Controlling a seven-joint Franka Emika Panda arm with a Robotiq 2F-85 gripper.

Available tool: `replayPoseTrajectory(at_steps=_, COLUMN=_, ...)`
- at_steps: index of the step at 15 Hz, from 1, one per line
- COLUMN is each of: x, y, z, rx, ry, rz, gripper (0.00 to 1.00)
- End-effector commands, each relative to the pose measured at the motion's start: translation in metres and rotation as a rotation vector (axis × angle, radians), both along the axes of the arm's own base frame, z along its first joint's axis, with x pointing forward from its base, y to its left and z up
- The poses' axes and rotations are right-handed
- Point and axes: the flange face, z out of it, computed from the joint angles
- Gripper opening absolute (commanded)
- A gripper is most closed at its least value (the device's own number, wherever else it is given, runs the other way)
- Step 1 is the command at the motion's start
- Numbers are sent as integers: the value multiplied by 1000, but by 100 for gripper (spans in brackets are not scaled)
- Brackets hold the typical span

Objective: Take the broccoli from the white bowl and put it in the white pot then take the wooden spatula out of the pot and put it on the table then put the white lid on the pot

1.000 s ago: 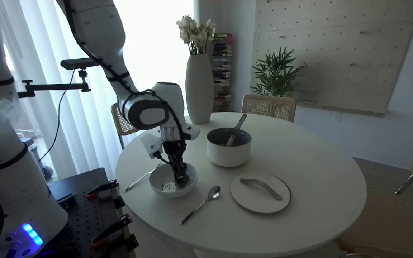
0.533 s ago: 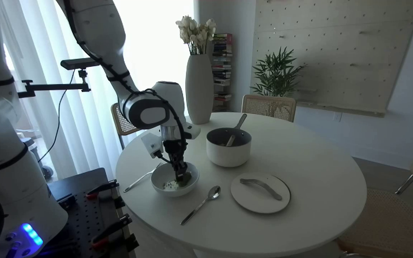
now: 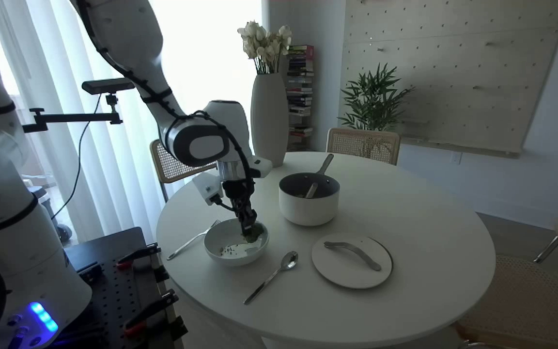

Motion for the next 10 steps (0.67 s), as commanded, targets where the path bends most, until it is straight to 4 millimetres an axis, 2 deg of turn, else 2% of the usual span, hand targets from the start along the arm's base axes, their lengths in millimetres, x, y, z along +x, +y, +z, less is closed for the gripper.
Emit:
replayPoseTrajectory(at_steps=1, x=-4, y=5, z=34, rx=2, ry=-34, rz=-1, gripper=1)
replayPoseTrajectory(at_steps=4, x=-2, y=7, z=63, rx=3, ry=-56, rz=-1, gripper=1)
replayPoseTrajectory(at_steps=10, x=11, y=9, z=141, rx=-7, ry=-174, rz=0, gripper=1)
